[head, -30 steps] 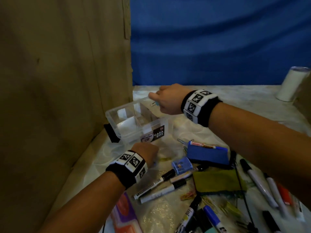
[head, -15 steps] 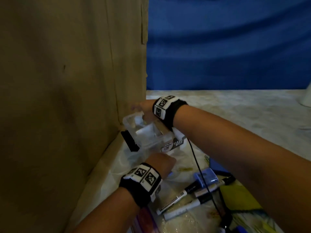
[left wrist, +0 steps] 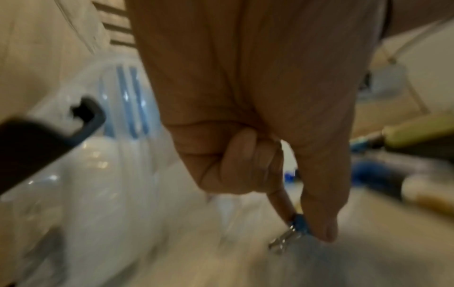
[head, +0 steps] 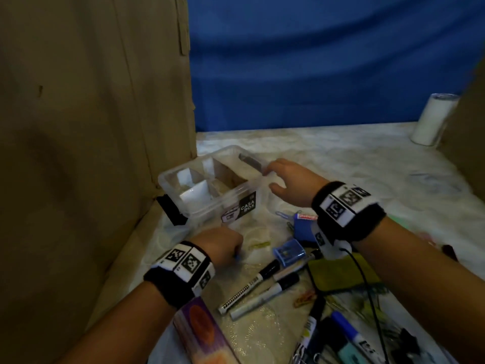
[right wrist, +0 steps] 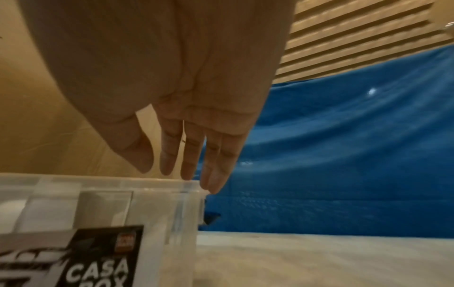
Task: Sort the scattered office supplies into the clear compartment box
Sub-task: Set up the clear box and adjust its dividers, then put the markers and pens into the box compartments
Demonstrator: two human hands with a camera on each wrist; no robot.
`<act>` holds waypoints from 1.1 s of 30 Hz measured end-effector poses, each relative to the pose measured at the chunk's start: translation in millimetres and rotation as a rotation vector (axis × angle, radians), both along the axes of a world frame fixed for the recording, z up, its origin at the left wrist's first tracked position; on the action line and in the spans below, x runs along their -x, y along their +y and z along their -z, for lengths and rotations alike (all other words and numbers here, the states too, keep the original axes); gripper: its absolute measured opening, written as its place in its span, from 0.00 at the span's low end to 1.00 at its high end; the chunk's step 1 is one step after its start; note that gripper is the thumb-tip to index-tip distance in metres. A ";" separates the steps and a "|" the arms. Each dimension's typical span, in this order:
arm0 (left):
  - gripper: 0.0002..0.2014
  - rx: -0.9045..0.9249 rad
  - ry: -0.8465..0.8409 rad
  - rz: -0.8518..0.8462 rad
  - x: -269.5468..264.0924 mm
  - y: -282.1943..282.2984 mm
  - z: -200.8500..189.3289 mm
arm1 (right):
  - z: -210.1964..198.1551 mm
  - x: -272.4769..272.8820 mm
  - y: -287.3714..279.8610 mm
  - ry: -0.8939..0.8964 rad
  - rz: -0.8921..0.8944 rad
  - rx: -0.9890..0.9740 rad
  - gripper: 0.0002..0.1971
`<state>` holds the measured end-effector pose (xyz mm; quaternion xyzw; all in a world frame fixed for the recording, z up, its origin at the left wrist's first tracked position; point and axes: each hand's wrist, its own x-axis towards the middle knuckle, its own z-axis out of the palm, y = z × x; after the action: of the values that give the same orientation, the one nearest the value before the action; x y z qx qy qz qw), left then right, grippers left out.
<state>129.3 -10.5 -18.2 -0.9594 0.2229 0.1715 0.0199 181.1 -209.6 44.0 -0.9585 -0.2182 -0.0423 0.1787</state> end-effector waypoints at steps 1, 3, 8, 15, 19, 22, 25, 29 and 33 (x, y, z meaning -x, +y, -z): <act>0.09 0.022 -0.009 -0.008 3.9 -1.4 -4.3 | 5.0 6.1 -8.3 0.035 0.035 0.013 0.17; 0.07 0.163 -0.054 -0.013 14.5 -1.8 -24.1 | 14.8 16.4 -21.4 0.084 0.088 0.038 0.15; 0.03 0.519 -0.331 -0.292 8.9 22.4 -94.1 | 30.9 46.4 -46.9 0.154 0.178 0.062 0.14; 0.15 0.054 -0.334 -0.540 -60.7 44.7 -104.0 | 38.8 79.0 -86.4 0.278 0.232 0.093 0.15; 0.18 0.069 -0.272 -0.556 -74.6 45.8 -91.2 | 46.6 88.8 -115.7 0.317 0.277 0.118 0.18; 0.18 0.156 -0.259 -0.581 -73.2 39.4 -100.0 | 51.0 92.9 -133.5 0.357 0.300 0.147 0.19; 0.17 0.144 -0.420 -0.415 -52.9 16.4 -104.7 | 51.8 94.3 -144.4 0.371 0.281 0.168 0.16; 0.17 0.219 -0.414 -0.099 -4.5 -37.1 -79.7 | 50.8 88.4 -148.6 0.389 0.222 0.221 0.15; 0.18 0.200 -0.119 0.097 27.2 -80.2 -32.9 | 53.7 77.7 -142.7 0.385 0.184 0.313 0.17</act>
<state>102.1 -90.7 14.7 -0.9532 0.2836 0.0898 -0.0544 103.4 -352.3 -9.7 -0.9807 -0.0958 0.1587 0.0620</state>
